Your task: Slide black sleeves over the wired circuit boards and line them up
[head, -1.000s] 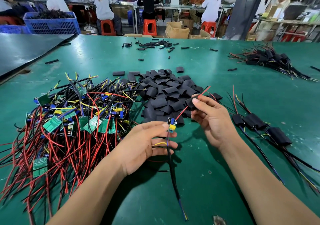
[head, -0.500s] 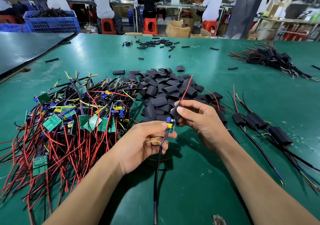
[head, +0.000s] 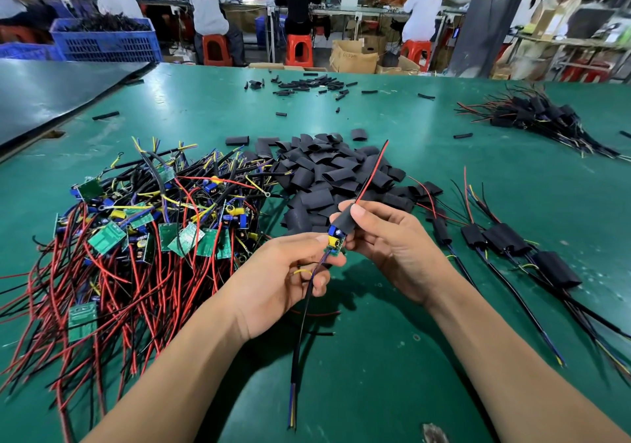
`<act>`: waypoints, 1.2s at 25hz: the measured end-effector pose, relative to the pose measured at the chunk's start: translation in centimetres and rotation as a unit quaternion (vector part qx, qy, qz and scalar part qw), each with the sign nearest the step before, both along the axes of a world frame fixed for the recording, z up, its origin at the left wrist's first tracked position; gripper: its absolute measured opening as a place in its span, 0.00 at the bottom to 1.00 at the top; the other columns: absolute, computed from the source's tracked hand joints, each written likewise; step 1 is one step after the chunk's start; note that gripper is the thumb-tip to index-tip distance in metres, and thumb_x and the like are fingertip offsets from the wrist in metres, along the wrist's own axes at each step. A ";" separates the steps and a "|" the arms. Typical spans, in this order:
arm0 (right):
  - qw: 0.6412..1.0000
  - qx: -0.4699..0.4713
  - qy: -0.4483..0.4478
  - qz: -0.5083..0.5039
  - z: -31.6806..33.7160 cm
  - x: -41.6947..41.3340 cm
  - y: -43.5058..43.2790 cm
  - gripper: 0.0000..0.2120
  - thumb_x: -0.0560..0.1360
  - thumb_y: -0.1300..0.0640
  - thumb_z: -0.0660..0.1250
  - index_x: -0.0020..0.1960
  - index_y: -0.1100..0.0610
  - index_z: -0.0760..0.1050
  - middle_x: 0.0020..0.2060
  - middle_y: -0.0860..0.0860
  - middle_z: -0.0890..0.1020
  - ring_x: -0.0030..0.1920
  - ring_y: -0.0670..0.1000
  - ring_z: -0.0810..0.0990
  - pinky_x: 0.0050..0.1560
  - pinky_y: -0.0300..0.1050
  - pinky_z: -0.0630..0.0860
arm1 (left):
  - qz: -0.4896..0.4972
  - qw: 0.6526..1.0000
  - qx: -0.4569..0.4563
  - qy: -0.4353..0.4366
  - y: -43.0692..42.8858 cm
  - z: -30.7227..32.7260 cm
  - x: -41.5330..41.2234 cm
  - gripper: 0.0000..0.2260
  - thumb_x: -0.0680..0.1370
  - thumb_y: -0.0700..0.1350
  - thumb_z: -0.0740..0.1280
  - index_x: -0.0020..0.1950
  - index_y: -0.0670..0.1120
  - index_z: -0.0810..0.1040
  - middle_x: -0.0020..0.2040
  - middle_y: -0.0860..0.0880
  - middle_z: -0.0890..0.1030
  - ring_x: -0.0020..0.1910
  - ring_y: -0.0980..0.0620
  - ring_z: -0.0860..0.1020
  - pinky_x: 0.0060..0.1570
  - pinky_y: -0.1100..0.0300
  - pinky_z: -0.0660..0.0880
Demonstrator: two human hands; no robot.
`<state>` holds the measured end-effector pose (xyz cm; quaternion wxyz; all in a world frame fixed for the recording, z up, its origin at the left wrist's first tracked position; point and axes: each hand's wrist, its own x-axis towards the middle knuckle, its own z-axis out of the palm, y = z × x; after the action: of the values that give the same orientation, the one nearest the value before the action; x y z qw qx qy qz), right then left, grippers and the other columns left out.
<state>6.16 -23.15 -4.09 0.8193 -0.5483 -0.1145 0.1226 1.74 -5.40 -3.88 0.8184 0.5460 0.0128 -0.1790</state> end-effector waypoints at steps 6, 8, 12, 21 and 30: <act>1.000 -0.017 0.017 0.015 0.3 -0.2 0.0 0.14 0.73 0.55 0.70 0.55 0.63 0.81 0.52 0.61 0.85 0.40 0.50 0.79 0.45 0.41 0.80 | 0.046 0.997 0.043 -0.034 0.1 -0.4 0.2 0.10 0.79 0.40 0.66 0.43 0.43 0.86 0.38 0.41 0.82 0.27 0.50 0.68 0.28 0.61 0.67; 0.999 -0.023 0.022 0.018 0.3 -0.2 0.0 0.14 0.73 0.55 0.70 0.55 0.62 0.81 0.52 0.62 0.85 0.41 0.51 0.79 0.45 0.41 0.80 | 0.080 0.992 0.078 -0.052 -0.1 -0.6 0.2 0.09 0.80 0.39 0.65 0.45 0.43 0.85 0.38 0.41 0.82 0.26 0.50 0.68 0.28 0.61 0.66; 0.999 -0.006 0.014 0.034 0.2 -0.2 -0.1 0.13 0.75 0.56 0.69 0.56 0.61 0.81 0.53 0.61 0.85 0.41 0.51 0.79 0.46 0.41 0.80 | 0.105 0.990 0.068 -0.070 -0.3 -0.6 0.1 0.06 0.80 0.38 0.64 0.51 0.42 0.82 0.36 0.42 0.80 0.24 0.50 0.68 0.25 0.62 0.65; 0.997 -0.059 -0.039 -0.015 -0.1 -0.1 0.1 0.17 0.71 0.53 0.75 0.56 0.61 0.81 0.52 0.60 0.86 0.42 0.52 0.83 0.46 0.42 0.80 | 0.125 0.985 0.070 -0.096 -0.4 -0.8 0.2 0.04 0.80 0.39 0.66 0.50 0.42 0.80 0.36 0.43 0.80 0.24 0.50 0.70 0.25 0.62 0.67; 0.995 -0.075 -0.015 -0.060 -0.1 -0.3 0.8 0.15 0.67 0.55 0.76 0.48 0.60 0.75 0.39 0.58 0.85 0.37 0.53 0.84 0.41 0.43 0.82 | 0.176 0.952 0.175 -0.179 -0.6 -1.3 0.0 0.10 0.77 0.38 0.71 0.55 0.49 0.82 0.31 0.50 0.78 0.25 0.50 0.73 0.28 0.61 0.72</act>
<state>5.85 -22.35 -4.19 0.7802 -0.6155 -0.0839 0.0733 1.78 -6.00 -5.16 0.7173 0.6928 -0.0067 0.0739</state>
